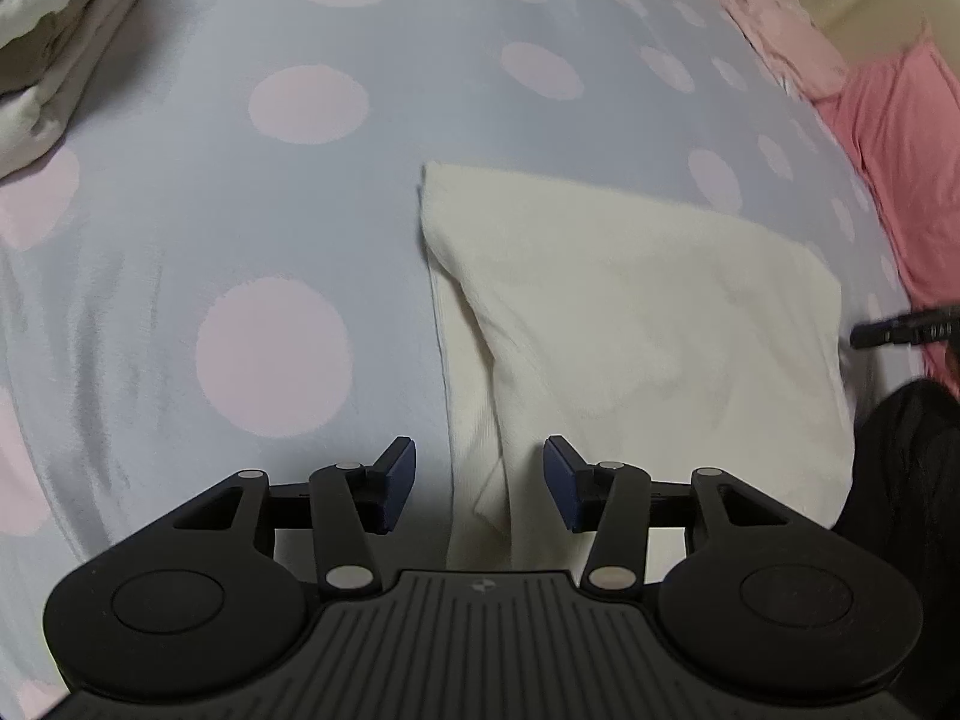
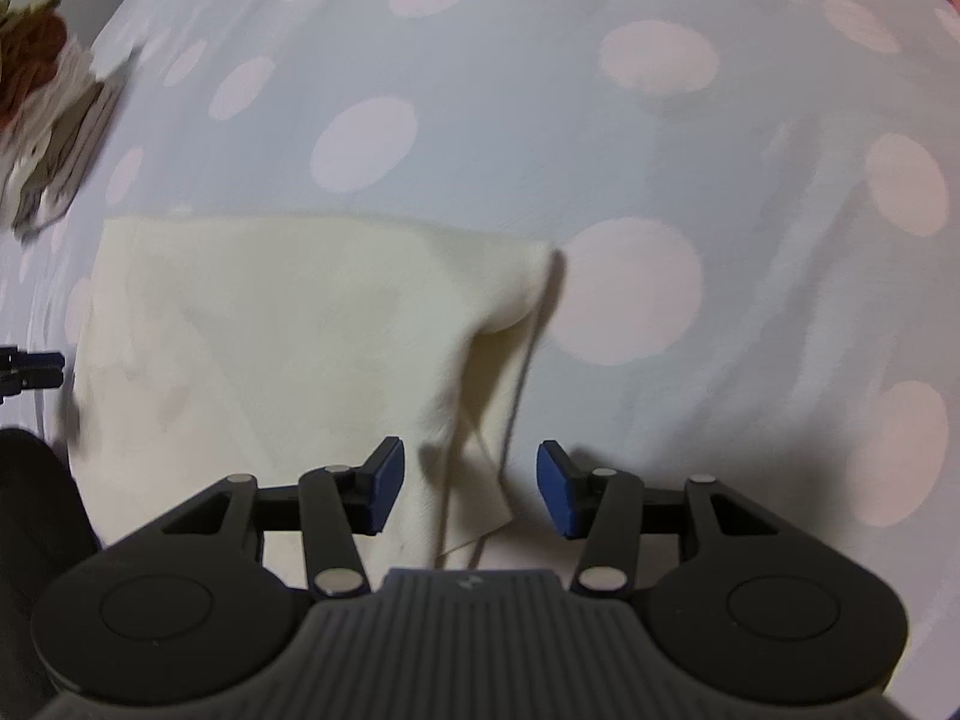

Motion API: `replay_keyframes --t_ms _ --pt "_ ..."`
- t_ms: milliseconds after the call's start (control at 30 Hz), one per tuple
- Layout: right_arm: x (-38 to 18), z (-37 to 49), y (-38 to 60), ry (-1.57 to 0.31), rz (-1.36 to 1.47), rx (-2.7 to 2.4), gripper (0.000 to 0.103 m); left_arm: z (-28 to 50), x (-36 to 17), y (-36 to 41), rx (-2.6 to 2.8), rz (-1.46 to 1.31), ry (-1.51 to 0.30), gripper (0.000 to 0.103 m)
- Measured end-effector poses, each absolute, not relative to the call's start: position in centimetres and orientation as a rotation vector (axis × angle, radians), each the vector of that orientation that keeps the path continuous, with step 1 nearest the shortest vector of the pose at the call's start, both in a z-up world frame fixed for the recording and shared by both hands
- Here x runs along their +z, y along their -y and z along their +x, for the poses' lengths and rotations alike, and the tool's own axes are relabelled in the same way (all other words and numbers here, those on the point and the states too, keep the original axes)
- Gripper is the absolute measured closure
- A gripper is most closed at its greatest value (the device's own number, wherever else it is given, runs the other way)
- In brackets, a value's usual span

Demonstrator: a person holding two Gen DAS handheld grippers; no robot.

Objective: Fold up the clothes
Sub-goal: 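Open both grippers and release the folded sweater edge, then move both grippers to the end of the folded sweater bundle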

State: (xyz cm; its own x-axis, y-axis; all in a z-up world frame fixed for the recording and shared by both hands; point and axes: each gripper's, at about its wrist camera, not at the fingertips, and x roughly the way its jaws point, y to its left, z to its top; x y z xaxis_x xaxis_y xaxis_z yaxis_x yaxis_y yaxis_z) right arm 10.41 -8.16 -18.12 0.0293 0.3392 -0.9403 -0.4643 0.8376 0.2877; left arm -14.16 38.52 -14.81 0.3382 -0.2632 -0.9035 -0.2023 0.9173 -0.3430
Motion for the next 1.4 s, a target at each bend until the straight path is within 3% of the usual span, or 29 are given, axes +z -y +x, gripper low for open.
replay_keyframes --t_ms 267,900,1400 --pt "-17.5 7.1 7.8 -1.395 -0.081 0.622 0.05 -14.7 -13.7 -37.9 -0.049 -0.466 -1.213 0.057" --pt "-16.6 3.1 6.3 -1.257 -0.228 0.711 0.046 -12.1 -12.9 -34.8 -0.123 -0.259 -1.17 0.055" --pt "-16.9 -9.3 -6.3 -0.953 -0.506 1.033 0.046 -4.5 -17.5 -42.3 -0.065 -0.621 -1.13 0.055"
